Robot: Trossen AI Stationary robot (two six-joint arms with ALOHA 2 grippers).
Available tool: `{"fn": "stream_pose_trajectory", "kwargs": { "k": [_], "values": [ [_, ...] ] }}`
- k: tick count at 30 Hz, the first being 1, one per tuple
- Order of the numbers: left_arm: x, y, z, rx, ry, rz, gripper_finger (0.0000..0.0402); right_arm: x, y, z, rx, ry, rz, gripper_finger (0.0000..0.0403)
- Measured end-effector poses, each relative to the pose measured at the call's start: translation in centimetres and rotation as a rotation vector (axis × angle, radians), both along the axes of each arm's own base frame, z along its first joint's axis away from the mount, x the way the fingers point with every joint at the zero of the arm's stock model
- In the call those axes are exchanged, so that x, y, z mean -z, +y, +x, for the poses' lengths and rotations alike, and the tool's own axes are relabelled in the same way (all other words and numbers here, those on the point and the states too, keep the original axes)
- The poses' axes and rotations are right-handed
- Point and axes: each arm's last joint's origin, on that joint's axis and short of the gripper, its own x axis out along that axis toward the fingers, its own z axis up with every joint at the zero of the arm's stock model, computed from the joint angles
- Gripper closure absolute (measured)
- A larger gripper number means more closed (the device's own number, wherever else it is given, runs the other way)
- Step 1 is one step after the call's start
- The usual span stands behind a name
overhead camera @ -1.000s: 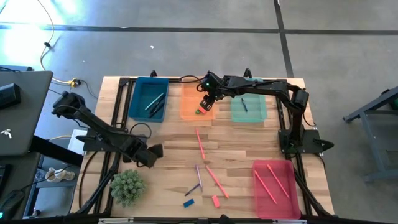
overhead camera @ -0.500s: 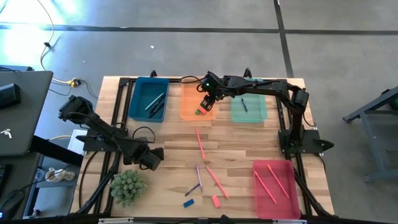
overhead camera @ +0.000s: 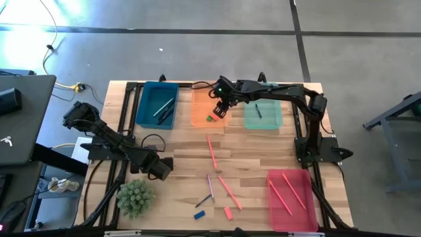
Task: Sort crayons/erasers/pens/pencils in bins
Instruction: Put the blue crayon into the green bin
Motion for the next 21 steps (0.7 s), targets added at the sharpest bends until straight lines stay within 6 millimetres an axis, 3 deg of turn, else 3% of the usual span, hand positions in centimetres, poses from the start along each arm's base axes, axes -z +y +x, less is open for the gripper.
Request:
{"fn": "stream_pose_trajectory", "kwargs": {
  "k": [12,21],
  "values": [
    [0.0,0.0,0.0,0.060,0.006,-0.004,0.0355,-5.2,0.6,-2.3,-0.015,-0.095,-0.068,0.0249],
    [-0.1,-0.1,0.1,0.111,0.001,0.006,0.0389,-8.7,0.9,-4.6,0.001,-0.158,-0.095,0.0249]
  ]
}}
